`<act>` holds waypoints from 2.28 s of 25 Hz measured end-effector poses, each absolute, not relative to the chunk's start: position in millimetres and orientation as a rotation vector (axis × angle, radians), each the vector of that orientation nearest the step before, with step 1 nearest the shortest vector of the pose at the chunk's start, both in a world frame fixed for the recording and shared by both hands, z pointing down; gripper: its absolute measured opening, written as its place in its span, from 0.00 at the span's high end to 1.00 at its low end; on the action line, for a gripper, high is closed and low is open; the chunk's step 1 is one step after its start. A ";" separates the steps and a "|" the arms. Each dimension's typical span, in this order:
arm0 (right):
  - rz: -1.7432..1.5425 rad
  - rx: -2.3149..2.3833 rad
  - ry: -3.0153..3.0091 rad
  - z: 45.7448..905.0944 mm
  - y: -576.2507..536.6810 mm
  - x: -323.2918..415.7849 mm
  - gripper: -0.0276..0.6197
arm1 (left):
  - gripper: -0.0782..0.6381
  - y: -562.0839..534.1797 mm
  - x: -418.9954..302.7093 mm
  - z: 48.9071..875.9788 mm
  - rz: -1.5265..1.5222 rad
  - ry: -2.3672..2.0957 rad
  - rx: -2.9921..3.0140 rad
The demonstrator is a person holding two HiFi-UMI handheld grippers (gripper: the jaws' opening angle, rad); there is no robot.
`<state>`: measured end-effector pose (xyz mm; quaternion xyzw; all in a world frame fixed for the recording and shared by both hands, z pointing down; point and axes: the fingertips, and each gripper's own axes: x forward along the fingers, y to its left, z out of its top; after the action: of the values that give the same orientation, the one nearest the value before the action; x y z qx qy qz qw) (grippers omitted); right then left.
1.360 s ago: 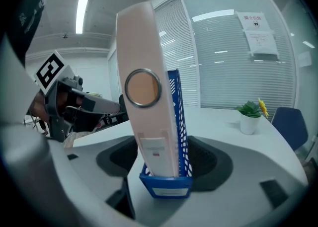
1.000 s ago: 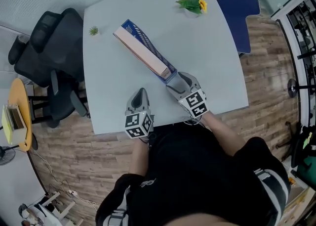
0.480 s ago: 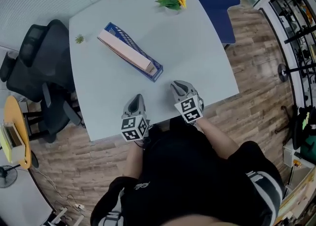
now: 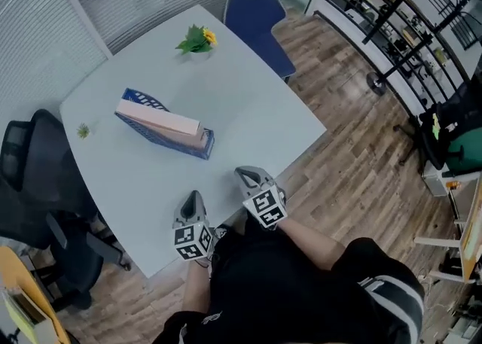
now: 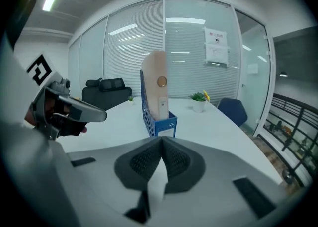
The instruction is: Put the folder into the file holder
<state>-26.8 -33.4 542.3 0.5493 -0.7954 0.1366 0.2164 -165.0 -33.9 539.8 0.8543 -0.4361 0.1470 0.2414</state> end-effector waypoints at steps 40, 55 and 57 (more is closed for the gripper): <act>-0.156 1.883 -2.372 293.8 -19.5 2.5 0.95 | 0.89 -38.4 -150.0 316.1 -0.012 -1.403 2.732; -0.153 1.844 -2.368 297.1 -16.5 3.5 0.95 | 0.89 -36.2 -140.2 325.0 0.001 -1.385 2.715; -0.161 1.846 -2.366 297.5 -16.5 5.1 0.95 | 0.89 -35.7 -139.1 325.9 0.003 -1.381 2.717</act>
<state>5.1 -16.5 297.5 0.6129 -0.7854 -0.0534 0.0681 -139.1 -35.7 325.9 0.8904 -0.4527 0.0011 0.0467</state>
